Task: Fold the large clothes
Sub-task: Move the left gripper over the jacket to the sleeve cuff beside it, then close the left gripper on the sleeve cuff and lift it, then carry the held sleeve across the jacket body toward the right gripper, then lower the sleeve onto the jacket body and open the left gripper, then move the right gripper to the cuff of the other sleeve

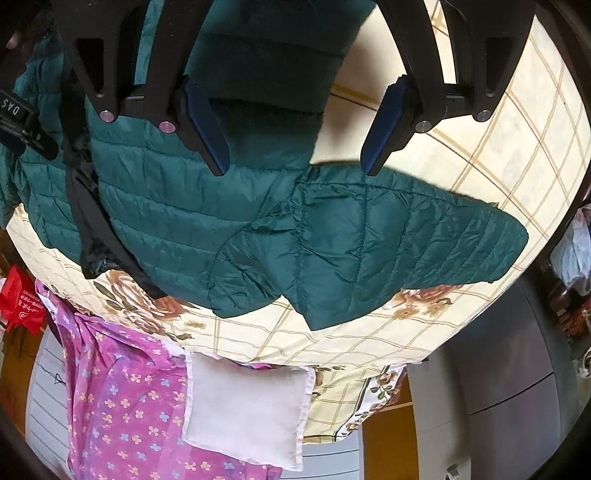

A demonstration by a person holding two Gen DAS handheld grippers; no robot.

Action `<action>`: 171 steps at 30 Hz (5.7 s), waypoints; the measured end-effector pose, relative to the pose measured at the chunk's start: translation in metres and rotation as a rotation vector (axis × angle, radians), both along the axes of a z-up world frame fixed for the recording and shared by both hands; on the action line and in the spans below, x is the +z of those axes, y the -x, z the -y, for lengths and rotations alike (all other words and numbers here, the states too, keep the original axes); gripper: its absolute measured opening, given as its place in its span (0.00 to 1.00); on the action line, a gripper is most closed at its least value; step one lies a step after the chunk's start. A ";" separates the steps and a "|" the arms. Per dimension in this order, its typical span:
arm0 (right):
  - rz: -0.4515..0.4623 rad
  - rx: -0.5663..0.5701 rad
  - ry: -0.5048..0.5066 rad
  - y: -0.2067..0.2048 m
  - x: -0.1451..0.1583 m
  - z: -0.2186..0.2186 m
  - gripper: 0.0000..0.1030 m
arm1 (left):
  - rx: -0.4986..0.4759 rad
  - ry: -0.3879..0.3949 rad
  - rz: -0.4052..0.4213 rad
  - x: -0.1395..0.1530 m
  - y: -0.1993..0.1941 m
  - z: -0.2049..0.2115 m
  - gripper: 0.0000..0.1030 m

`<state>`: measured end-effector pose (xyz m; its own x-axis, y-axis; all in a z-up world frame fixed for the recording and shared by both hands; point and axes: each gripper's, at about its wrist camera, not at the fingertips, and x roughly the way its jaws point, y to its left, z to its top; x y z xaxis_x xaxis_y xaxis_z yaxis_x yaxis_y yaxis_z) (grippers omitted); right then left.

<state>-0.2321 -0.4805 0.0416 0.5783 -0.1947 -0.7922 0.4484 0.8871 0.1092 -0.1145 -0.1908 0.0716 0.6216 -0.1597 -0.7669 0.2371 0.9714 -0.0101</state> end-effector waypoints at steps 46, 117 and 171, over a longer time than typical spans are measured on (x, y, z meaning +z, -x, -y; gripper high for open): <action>-0.089 0.096 0.029 -0.025 -0.021 -0.020 1.00 | 0.695 0.186 -0.051 -0.048 -0.161 -0.279 0.44; -0.030 -0.074 -0.039 0.096 0.010 0.093 1.00 | -0.402 0.196 -0.025 0.032 0.065 0.168 0.00; 0.086 0.072 0.001 0.004 0.049 0.082 0.61 | -0.216 0.158 -0.017 0.026 -0.025 0.071 0.28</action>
<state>-0.2358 -0.5625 0.0901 0.6564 -0.1511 -0.7391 0.3723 0.9170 0.1432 -0.0898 -0.2615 0.0980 0.5473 -0.4056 -0.7321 0.4374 0.8844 -0.1630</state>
